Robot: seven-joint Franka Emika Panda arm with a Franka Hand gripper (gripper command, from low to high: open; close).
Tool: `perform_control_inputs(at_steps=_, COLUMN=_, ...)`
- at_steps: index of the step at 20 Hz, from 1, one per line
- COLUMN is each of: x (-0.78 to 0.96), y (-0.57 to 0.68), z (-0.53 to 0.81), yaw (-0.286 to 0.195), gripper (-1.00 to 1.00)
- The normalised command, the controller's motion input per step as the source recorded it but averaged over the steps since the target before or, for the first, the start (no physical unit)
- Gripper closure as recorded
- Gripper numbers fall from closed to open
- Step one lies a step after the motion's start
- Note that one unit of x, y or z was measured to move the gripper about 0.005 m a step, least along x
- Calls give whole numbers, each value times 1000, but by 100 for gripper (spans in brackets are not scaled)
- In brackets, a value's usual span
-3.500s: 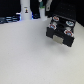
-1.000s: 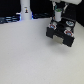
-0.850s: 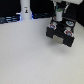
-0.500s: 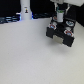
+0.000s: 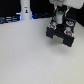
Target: Open the kcup holder, insert the kcup into the holder, and close the kcup holder
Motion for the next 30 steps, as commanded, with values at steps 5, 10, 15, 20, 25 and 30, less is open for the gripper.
perform_control_inputs(at_steps=5, x=377, y=490, z=256, yaw=0, gripper=100)
perform_control_inputs(at_steps=10, x=295, y=260, z=96, yaw=-7, gripper=100)
perform_control_inputs(at_steps=15, x=112, y=17, z=-58, yaw=-11, gripper=100)
perform_control_inputs(at_steps=20, x=61, y=-31, z=-216, yaw=-5, gripper=100)
perform_control_inputs(at_steps=25, x=65, y=-23, z=-231, yaw=-7, gripper=100)
perform_control_inputs(at_steps=30, x=87, y=1, z=-183, yaw=-13, gripper=100)
